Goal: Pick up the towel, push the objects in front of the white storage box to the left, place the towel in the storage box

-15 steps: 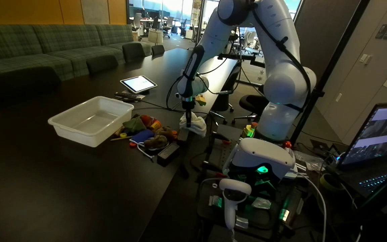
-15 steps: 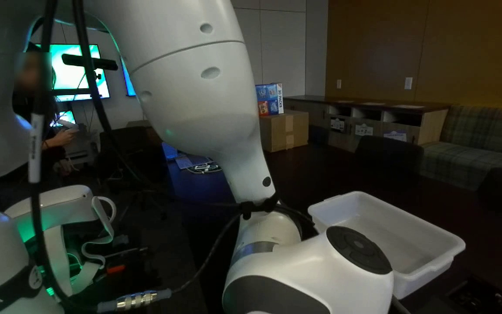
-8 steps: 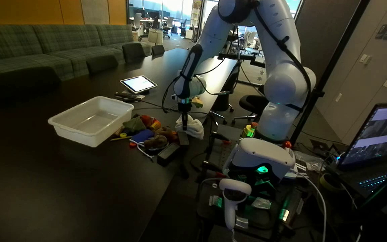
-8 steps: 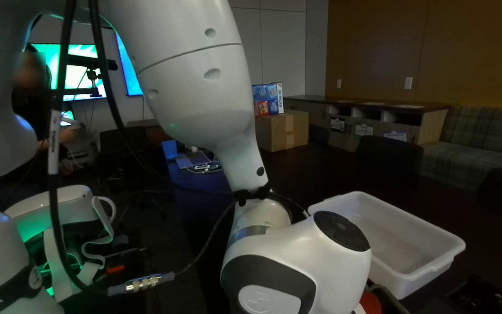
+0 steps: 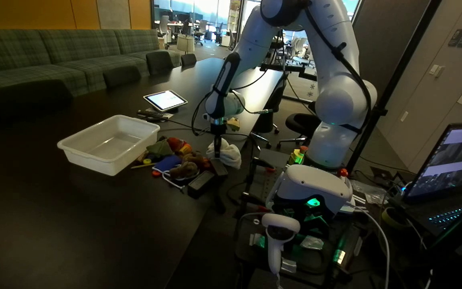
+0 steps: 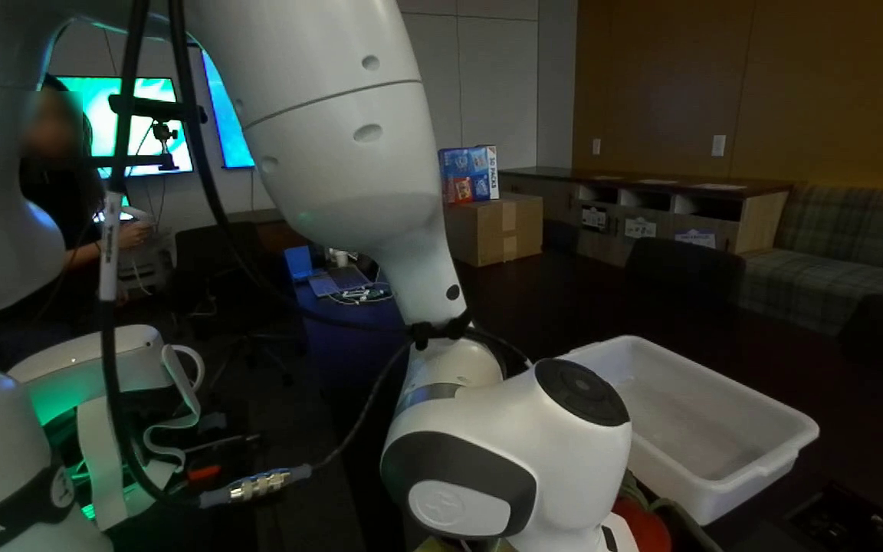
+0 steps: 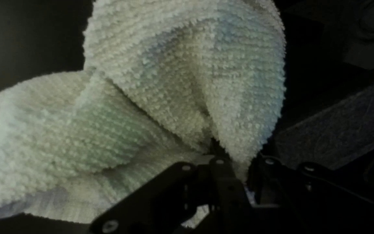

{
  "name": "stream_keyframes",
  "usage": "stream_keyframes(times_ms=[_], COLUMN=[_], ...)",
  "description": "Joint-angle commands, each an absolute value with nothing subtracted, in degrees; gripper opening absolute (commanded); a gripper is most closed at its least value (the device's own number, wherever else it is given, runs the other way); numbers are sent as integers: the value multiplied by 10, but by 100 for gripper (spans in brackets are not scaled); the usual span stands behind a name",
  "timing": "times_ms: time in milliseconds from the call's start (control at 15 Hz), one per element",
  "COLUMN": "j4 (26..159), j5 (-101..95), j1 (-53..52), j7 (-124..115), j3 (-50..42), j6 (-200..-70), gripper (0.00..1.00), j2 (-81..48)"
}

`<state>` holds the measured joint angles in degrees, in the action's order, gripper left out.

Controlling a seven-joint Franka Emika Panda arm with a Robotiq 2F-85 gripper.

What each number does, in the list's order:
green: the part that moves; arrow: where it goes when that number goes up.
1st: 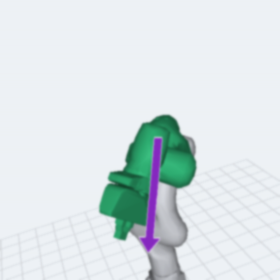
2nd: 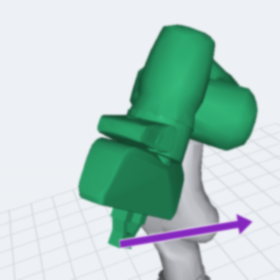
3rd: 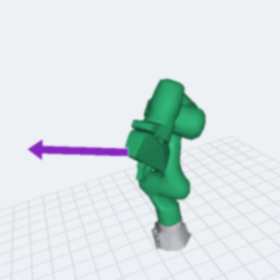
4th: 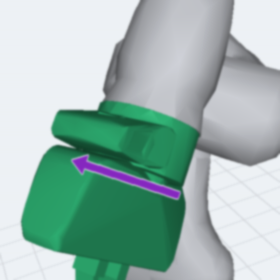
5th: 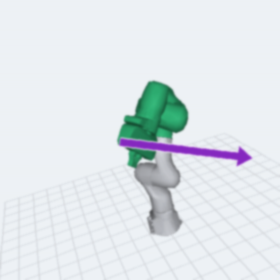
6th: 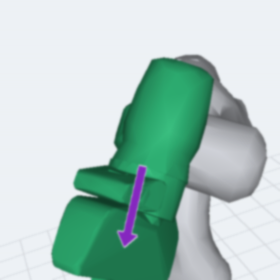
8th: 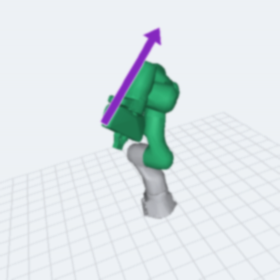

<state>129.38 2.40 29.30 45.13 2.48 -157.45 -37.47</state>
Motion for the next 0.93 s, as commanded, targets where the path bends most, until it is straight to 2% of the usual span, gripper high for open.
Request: stream_keyframes(times_ms=[0,267,600,867], j4=[1324,1348,1357,1346], j5=[41,33,30,40], j1=[267,209,88,-10], j7=[393,275,82,-61], j3=[29,22,-7,-36], j6=[-1610,-1646,-1686,-1657], gripper=[7,7,8,8], j2=[-362,-354,-358,-354])
